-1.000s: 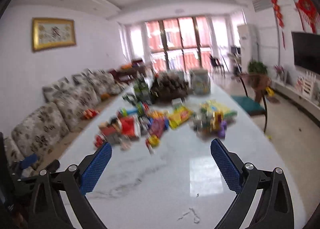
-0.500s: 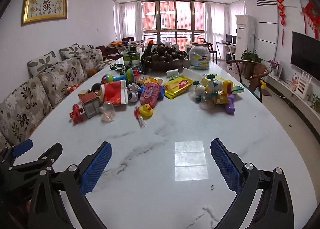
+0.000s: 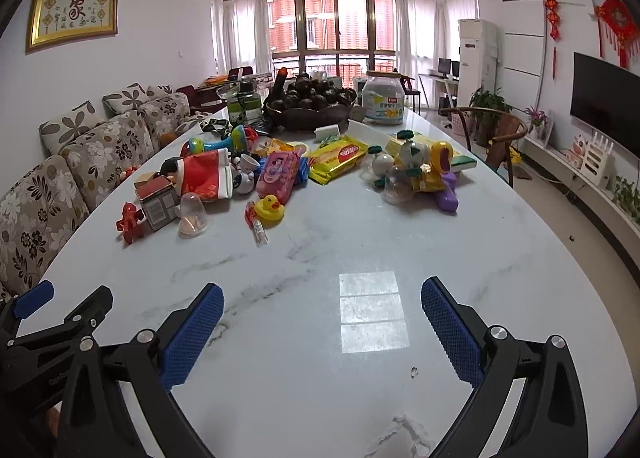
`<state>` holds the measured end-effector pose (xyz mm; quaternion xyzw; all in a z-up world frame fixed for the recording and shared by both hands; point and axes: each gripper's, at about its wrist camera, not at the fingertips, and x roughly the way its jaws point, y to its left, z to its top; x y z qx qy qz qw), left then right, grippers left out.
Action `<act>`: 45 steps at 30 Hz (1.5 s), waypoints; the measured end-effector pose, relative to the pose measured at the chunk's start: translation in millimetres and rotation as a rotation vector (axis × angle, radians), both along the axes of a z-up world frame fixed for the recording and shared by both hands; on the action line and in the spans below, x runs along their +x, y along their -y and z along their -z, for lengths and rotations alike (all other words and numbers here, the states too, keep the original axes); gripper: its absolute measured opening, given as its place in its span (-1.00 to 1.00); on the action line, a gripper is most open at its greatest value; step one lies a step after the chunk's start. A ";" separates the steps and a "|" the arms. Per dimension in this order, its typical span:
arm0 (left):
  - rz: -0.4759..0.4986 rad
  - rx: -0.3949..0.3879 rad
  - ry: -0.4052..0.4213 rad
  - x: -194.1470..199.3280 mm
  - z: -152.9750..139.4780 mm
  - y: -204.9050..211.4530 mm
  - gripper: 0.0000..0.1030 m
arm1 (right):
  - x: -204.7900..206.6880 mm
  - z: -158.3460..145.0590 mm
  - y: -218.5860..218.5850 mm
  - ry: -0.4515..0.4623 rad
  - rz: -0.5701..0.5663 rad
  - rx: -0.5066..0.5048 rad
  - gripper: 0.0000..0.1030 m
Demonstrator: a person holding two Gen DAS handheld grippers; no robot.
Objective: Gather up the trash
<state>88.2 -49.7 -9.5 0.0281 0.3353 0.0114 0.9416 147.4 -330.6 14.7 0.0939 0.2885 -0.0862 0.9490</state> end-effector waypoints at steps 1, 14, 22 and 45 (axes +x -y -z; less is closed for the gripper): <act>-0.001 0.000 -0.001 0.2 0.1 0.5 0.80 | -0.6 -0.1 0.1 0.000 0.000 0.002 0.90; -0.021 -0.009 -0.007 0.8 1.1 1.4 0.80 | -4.4 -2.2 -1.1 -0.007 -0.004 -0.012 0.90; -0.025 0.006 -0.010 1.4 1.1 0.2 0.80 | -5.5 -1.7 -0.1 -0.010 -0.002 -0.014 0.90; -0.009 -0.033 -0.051 4.1 5.7 -5.8 0.80 | -9.8 0.8 0.9 -0.022 -0.011 -0.022 0.90</act>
